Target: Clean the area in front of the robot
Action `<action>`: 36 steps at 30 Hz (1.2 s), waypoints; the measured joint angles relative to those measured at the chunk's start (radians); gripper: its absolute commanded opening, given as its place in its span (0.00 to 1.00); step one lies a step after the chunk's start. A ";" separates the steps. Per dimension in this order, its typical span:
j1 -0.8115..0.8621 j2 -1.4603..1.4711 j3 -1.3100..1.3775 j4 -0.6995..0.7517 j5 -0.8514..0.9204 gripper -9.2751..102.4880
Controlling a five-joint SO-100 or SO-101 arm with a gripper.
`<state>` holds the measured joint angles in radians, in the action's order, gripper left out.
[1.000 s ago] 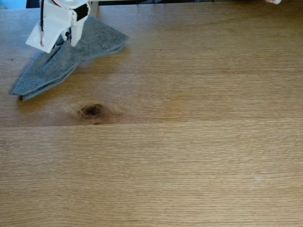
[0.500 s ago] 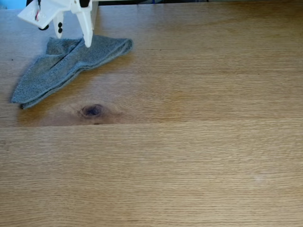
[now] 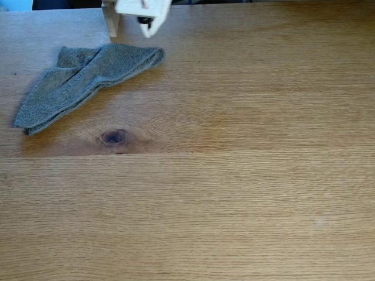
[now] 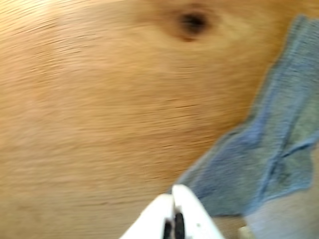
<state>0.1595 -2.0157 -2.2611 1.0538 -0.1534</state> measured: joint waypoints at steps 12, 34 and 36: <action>-0.250 -0.287 -0.017 -0.014 -0.143 0.08; -0.259 -1.270 -0.989 0.110 -0.012 0.08; -0.259 -1.278 -0.989 0.161 -0.009 0.08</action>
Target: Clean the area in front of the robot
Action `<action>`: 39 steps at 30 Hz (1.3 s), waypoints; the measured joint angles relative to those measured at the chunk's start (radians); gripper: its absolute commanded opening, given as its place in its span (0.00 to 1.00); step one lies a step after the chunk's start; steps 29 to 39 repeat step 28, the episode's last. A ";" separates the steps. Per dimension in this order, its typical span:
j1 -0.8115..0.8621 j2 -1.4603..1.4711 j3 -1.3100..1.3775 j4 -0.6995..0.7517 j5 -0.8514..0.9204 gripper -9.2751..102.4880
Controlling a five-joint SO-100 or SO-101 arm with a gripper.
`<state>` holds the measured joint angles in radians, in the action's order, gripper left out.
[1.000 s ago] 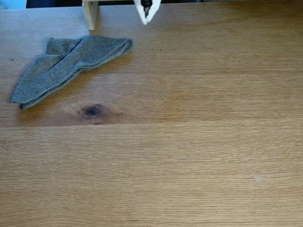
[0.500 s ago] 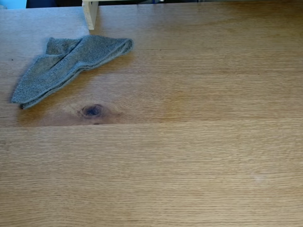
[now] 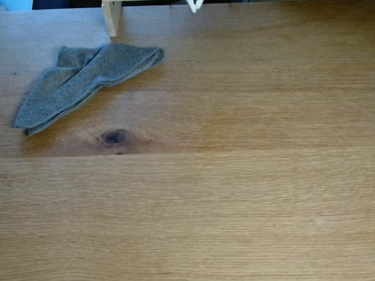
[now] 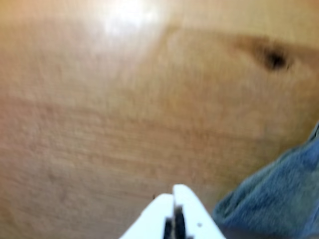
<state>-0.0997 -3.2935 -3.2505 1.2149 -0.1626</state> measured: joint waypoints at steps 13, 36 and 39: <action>0.066 -0.006 0.000 0.046 0.015 0.08; 0.058 -0.006 0.000 0.046 0.017 0.08; 0.058 -0.006 0.000 0.046 0.017 0.08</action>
